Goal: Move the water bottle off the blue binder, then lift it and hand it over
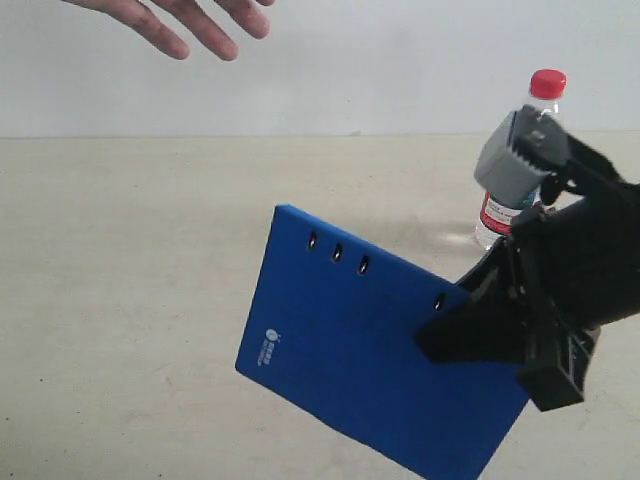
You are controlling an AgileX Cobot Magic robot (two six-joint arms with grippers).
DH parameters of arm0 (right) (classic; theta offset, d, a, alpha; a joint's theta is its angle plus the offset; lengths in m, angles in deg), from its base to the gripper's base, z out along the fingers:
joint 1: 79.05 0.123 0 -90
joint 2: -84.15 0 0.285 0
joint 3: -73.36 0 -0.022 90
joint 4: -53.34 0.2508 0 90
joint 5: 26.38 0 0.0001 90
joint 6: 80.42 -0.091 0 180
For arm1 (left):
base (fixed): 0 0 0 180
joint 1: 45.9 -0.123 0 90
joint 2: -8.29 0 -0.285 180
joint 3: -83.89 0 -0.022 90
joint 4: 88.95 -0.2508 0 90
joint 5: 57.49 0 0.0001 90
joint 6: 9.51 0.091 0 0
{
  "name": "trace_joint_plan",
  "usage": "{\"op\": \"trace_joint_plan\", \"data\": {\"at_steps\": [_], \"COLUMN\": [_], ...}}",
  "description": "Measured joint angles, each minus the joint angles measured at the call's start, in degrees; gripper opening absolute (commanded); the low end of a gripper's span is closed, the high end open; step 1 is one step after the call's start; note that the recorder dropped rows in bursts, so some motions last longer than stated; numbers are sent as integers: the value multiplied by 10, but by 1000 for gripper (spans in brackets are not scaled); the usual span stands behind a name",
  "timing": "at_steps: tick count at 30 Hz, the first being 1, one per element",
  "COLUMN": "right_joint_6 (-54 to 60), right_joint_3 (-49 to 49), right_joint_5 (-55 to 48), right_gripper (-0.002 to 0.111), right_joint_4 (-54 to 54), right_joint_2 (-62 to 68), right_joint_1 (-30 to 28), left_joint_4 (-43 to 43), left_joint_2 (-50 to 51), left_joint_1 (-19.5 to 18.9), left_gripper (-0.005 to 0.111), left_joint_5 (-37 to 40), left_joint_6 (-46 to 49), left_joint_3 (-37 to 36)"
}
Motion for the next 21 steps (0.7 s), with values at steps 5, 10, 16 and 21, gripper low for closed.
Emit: {"op": "trace_joint_plan", "data": {"at_steps": [5, 10, 16, 21], "right_joint_6": [-99, -135, -110, -6], "right_joint_3": [3, 37, 46, 46], "right_joint_5": [-36, 28, 196, 204], "right_gripper": [0, 0, 0, 0], "right_joint_4": [-55, -86, -11, 123], "right_joint_2": [-87, -130, -127, -116], "right_joint_1": [0, 0, 0, 0], "left_joint_4": [0, 0, 0, 0], "left_joint_2": [-4, -4, -4, -4], "left_joint_1": [0, 0, 0, 0], "left_gripper": [5, 5, 5, 5], "left_joint_5": [12, 13, 13, 26], "left_joint_6": [-13, -15, -15, -15], "left_joint_3": [0, 0, 0, 0]}}
